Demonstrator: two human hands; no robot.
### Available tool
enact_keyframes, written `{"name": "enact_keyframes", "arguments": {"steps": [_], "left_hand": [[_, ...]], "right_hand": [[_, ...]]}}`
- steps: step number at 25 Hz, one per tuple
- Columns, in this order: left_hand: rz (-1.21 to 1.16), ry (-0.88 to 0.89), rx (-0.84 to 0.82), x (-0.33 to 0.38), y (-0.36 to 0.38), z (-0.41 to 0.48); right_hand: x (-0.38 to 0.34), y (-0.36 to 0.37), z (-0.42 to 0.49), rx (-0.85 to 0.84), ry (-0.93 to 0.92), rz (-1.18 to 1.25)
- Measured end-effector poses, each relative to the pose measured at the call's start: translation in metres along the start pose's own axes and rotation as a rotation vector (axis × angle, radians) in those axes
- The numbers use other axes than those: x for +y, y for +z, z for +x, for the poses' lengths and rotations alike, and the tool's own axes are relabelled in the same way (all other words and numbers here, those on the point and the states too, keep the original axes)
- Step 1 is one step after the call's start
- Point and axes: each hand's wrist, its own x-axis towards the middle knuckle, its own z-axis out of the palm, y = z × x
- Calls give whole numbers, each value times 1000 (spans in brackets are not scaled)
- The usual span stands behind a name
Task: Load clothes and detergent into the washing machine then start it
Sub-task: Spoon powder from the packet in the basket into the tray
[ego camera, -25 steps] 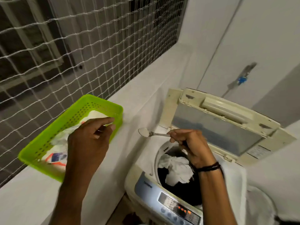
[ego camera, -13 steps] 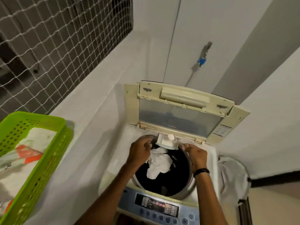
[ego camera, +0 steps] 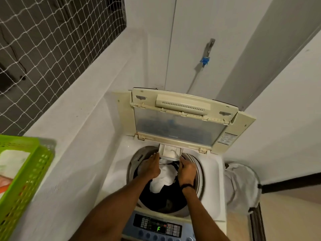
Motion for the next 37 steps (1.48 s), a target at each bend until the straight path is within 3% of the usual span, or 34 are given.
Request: {"name": "enact_keyframes", "arguments": {"steps": [4, 8, 12, 14, 17, 24, 29, 33, 37], "left_hand": [[22, 14, 12, -3, 1, 2], [-58, -7, 96, -3, -6, -4], [-226, -20, 231, -3, -17, -25], [-271, -18, 333, -5, -28, -41], [-391, -13, 483, -14, -48, -69], [-761, -86, 774, -31, -102, -161], [-957, -35, 955, -45, -133, -250], [-950, -3, 1108, -57, -152, -321], [-915, -31, 1316, -90, -169, -378]], "right_hand": [[0, -7, -2, 126, -78, 30], [-9, -11, -4, 112, 334, 205], [-17, -15, -8, 20, 628, 708], [-29, -22, -14, 14, 689, 877], [-61, -34, -25, -51, 669, 1021], [-126, -39, -44, -115, 571, 1066], [-182, -38, -74, -392, 443, 1099], [-241, -41, -109, -599, 335, 1019], [-299, -40, -151, -804, 108, 906]]}}
